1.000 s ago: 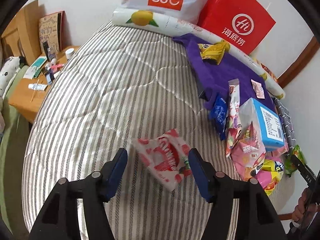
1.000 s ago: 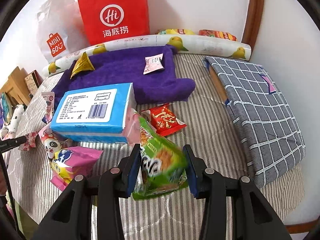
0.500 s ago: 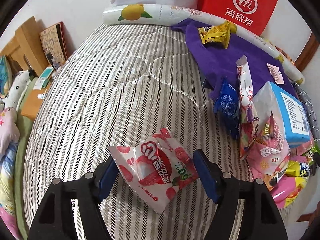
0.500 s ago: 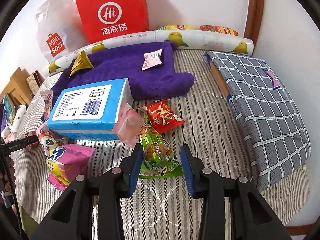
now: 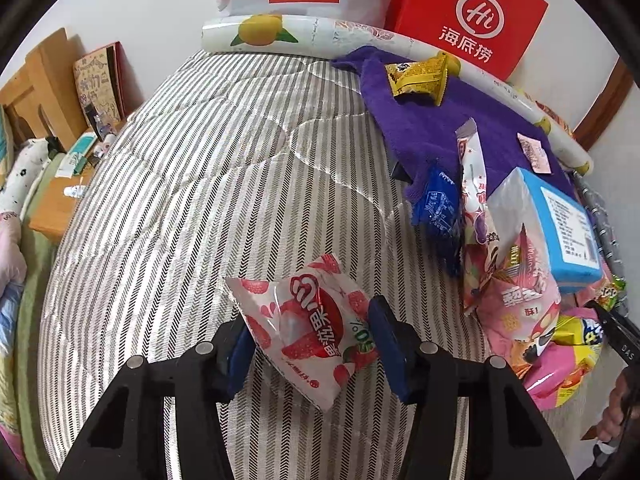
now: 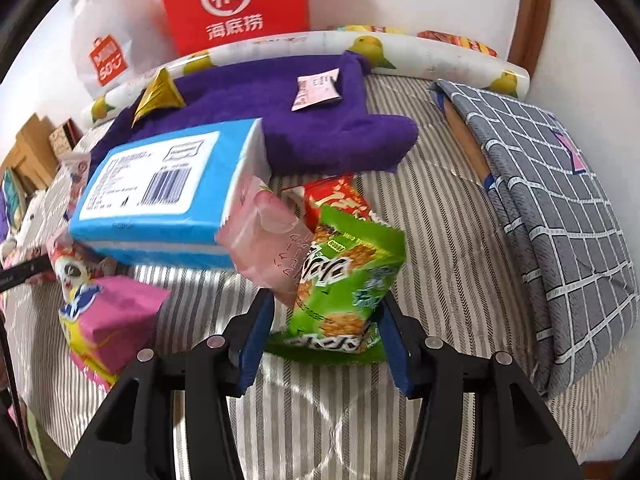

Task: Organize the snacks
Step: 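Lift the green bag with the right tool while the left tool grasps the pink-white candy bag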

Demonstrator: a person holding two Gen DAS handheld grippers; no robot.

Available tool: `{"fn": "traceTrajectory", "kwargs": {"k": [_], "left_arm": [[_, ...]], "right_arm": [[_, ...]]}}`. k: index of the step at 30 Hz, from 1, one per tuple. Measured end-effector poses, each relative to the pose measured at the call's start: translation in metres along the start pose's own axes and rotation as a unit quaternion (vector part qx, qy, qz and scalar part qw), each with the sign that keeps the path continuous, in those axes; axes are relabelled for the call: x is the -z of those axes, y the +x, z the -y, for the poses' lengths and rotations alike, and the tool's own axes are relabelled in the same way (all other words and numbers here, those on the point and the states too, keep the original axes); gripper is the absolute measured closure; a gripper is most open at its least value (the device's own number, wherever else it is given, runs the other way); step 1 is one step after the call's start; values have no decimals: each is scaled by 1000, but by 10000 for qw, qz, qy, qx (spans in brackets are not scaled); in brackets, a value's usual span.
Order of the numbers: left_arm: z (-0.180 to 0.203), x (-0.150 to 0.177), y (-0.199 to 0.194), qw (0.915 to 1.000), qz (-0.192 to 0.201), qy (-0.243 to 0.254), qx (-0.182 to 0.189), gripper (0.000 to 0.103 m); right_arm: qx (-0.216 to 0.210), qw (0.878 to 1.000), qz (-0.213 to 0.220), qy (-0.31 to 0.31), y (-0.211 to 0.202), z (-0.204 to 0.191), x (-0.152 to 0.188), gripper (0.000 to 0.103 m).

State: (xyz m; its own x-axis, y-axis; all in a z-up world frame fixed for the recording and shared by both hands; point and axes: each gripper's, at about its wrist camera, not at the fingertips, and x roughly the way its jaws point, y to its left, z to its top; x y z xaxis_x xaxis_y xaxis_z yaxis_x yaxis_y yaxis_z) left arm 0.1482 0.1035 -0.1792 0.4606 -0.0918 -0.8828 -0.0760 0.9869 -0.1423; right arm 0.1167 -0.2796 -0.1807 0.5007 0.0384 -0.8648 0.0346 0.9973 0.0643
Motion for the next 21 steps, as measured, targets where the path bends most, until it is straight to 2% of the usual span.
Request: {"fn": "traceTrajectory", "kwargs": {"k": [3,15,21], "left_arm": [[-1,0,-1,10000,23,-32,68,52],[-3,1,-26,9990,215,-78,381,53],[3,-7,-57,9973,510,-1,525,53]], "right_arm": [[-19,10000,42,82,-3,2,1,60],[56,9996,214,155,-35,3,6,63],[80,9986,481,213,-67,3,-1,64]]}}
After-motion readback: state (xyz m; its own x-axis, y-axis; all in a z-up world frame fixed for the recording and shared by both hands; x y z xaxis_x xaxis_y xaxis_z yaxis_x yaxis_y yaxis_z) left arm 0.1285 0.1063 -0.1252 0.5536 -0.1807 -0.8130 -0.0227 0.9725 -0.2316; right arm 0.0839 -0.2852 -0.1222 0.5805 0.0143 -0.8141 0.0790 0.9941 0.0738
